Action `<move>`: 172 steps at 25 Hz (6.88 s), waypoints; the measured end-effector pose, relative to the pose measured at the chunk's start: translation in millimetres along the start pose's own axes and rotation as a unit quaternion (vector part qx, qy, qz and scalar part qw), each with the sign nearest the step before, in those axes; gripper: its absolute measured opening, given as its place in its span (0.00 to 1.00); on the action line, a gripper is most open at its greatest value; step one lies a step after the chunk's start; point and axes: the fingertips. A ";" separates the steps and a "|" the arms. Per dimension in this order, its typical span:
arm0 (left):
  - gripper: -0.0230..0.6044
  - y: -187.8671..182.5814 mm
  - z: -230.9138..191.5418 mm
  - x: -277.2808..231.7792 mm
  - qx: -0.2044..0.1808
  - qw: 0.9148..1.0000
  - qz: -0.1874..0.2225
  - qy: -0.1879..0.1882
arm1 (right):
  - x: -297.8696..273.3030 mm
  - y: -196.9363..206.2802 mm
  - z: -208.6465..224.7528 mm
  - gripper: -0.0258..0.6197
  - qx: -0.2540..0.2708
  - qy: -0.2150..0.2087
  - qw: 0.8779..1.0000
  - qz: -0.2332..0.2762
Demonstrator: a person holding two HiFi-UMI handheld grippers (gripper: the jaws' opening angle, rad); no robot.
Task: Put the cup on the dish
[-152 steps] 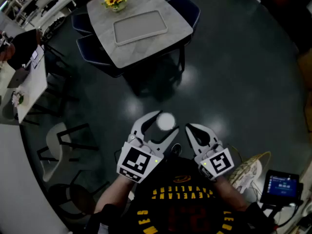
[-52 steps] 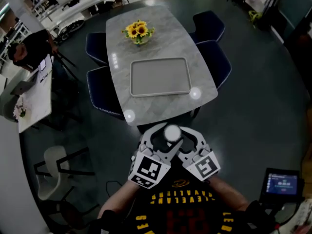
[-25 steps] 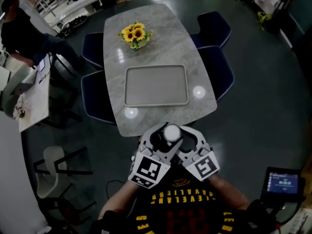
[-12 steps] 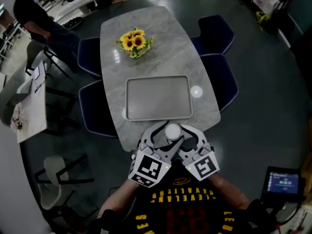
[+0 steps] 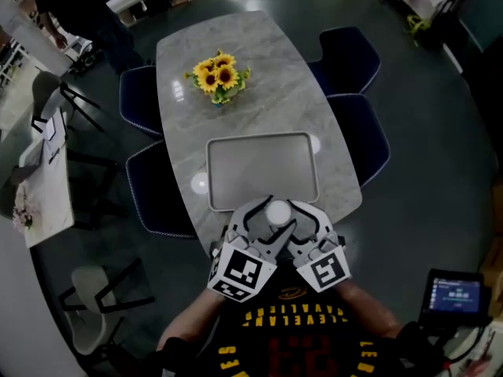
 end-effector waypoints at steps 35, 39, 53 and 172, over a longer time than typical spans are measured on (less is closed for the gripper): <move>0.46 64.0 -86.8 -80.2 0.042 0.995 -0.081 -0.042 | -88.9 78.8 54.1 0.38 -0.003 -0.061 0.997 -0.041; 0.46 72.1 -98.2 -88.4 0.047 0.994 -0.086 -0.048 | -100.4 88.9 59.1 0.38 -0.006 -0.067 0.997 -0.046; 0.46 97.4 -112.9 -100.8 0.047 0.992 -0.106 -0.054 | -119.4 114.3 59.3 0.38 -0.006 -0.070 0.996 -0.061; 0.46 71.1 -125.9 -47.8 0.127 0.986 0.028 -0.100 | -98.7 78.5 84.6 0.31 -0.135 -0.029 0.990 -0.038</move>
Point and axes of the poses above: the fingertips, and each gripper's own axes: x backward along the fingers, z to its right, y out of its underside, and after that the axes turned 3 degrees about z, right-handed
